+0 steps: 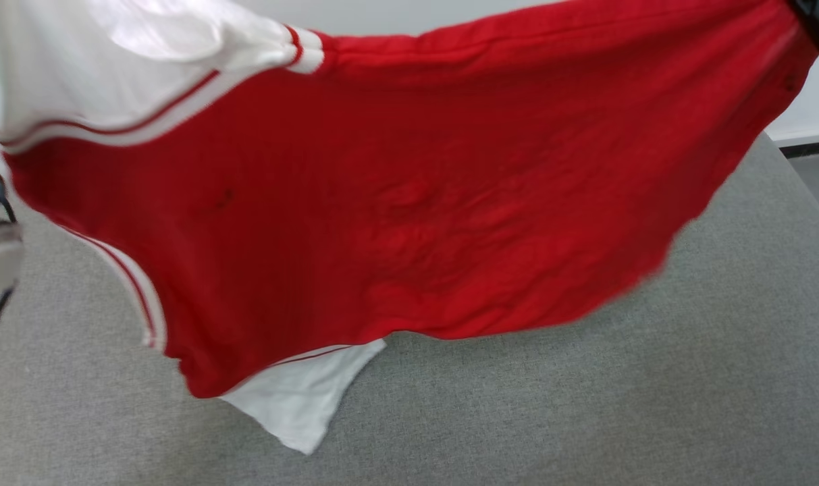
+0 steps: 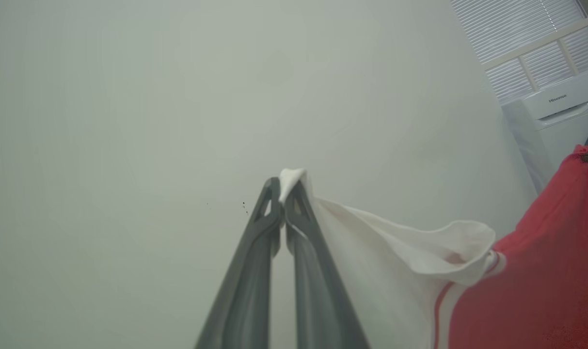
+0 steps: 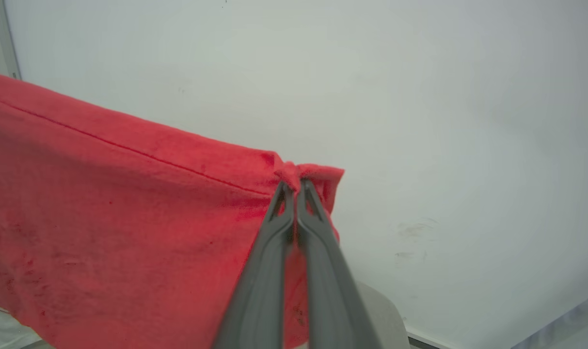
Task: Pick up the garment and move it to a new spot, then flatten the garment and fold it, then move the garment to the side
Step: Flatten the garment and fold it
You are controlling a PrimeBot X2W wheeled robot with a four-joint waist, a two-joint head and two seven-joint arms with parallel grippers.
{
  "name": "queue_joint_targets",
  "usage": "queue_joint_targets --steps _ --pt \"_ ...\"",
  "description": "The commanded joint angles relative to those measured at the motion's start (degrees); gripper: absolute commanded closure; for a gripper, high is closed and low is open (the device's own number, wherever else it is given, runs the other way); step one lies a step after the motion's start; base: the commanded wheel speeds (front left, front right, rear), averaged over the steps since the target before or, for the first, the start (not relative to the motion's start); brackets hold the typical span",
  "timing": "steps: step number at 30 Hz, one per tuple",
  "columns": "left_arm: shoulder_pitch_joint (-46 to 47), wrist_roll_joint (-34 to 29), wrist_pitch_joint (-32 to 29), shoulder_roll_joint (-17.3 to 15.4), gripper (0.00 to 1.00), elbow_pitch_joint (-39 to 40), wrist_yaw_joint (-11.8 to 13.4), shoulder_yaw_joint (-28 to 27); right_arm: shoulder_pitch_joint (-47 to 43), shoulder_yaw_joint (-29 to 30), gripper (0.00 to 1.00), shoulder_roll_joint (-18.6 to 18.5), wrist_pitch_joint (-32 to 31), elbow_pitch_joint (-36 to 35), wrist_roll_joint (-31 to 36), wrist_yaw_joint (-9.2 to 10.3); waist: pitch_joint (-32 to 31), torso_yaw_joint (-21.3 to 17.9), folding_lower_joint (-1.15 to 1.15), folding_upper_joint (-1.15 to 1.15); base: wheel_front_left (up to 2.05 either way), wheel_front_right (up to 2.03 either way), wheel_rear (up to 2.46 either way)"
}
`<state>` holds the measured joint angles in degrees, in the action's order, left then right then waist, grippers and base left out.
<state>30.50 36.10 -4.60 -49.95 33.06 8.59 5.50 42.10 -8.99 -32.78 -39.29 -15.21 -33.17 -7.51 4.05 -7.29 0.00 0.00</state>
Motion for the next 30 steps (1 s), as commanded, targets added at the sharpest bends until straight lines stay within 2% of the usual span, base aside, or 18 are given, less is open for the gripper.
queue_joint_targets --steps 1,4,10,18,24,30 --pt "1.5 0.4 -0.1 -0.2 1.0 -0.3 0.1 -0.4 0.9 0.4 1.0 0.6 0.4 -0.6 0.4 0.03 0.4 -0.2 0.0 0.0 0.0 0.0 0.0" --pt "5.6 0.6 -0.5 -0.2 1.0 -1.0 0.0 -1.0 2.0 1.2 1.0 1.5 0.7 -2.0 1.3 0.04 1.6 -0.5 0.0 0.0 0.0 0.0 0.0" --pt "15.0 0.6 -0.8 -0.5 1.0 -5.0 -1.8 -0.1 5.2 2.7 1.0 4.0 3.1 -1.2 3.7 0.04 5.5 -1.0 0.0 0.0 0.0 0.0 0.0" --pt "32.3 -2.4 0.2 0.6 1.0 -14.9 -6.1 3.9 14.2 1.6 1.0 4.7 7.7 4.0 6.2 0.04 15.3 -0.5 0.0 0.0 0.0 0.0 0.0" --pt "50.7 -6.9 0.6 4.0 1.0 -26.9 -10.9 9.7 26.7 -1.5 1.0 4.2 12.2 13.4 9.1 0.04 24.2 0.6 0.0 0.0 0.0 0.0 0.0" --pt "70.0 -10.3 4.0 10.9 1.0 -42.0 -13.0 13.4 41.7 -4.3 1.0 4.2 16.5 24.3 13.2 0.04 32.4 3.1 0.0 0.0 0.0 0.0 0.0"
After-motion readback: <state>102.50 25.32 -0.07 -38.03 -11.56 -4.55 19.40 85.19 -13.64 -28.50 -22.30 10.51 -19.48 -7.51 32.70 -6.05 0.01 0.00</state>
